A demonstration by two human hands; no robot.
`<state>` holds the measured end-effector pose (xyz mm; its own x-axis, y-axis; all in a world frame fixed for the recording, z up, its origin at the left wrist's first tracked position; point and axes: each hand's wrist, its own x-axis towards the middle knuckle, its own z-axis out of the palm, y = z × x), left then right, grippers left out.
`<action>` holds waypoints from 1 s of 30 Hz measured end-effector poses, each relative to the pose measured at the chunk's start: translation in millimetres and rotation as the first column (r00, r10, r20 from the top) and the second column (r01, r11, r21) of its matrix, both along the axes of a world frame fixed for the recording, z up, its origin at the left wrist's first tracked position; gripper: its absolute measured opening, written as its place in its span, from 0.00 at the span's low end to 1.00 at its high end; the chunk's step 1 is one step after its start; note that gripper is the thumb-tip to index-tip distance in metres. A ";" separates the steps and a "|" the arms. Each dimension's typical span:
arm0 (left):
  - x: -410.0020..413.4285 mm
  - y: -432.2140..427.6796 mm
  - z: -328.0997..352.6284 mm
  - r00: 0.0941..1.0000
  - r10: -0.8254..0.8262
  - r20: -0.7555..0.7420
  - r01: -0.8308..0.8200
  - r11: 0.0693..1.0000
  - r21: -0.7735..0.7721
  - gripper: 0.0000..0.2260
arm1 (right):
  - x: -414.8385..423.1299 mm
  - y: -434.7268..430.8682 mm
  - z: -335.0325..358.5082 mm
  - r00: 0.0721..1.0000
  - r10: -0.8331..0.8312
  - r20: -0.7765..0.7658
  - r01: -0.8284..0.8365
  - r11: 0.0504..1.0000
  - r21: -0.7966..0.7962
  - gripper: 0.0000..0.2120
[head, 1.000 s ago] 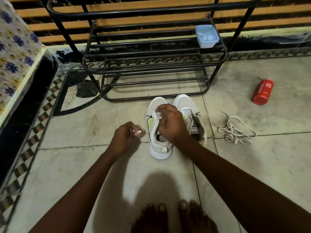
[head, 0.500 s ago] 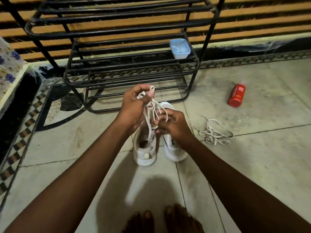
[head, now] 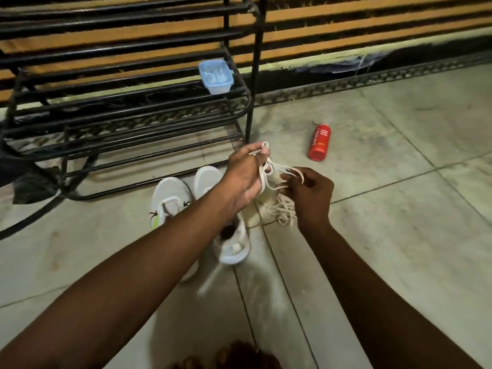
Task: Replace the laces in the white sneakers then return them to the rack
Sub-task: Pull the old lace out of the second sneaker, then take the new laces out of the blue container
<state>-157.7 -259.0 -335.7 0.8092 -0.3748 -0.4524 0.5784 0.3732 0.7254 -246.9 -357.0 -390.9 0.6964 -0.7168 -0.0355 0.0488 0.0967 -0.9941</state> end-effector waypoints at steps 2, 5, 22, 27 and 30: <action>-3.3 -13.5 -9.8 0.998 -0.067 -0.001 0.067 0.998 0.017 0.07 | -4.5 -13.2 -6.2 0.996 -0.066 -0.052 0.061 0.995 -0.082 0.09; -6.7 -20.6 -29.0 0.974 -0.223 -0.042 0.225 0.973 0.058 0.05 | -11.0 -27.0 -17.4 0.985 -0.103 -0.135 0.088 0.990 -0.113 0.12; -20.3 3.7 -86.0 0.518 -0.850 0.095 0.077 0.157 0.985 0.14 | -42.0 -42.3 -51.4 0.877 -0.014 -0.480 -0.377 0.601 -0.705 0.14; -30.2 -2.1 -93.4 0.492 -0.870 0.018 0.224 0.147 0.963 0.11 | -47.7 -41.9 -57.6 0.781 0.128 -0.611 -0.576 0.525 -0.627 0.10; -31.6 3.4 -90.7 0.526 -0.846 0.087 0.215 0.231 0.949 0.11 | -45.6 -42.2 -52.7 0.770 0.147 -0.621 -0.581 0.565 -0.586 0.11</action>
<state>-189.3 -255.6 -426.4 0.7172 -0.5541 -0.4227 -0.2121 -0.7513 0.6249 -292.6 -399.2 -443.6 0.9432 -0.3308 -0.0303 -0.2809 -0.7455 -0.6044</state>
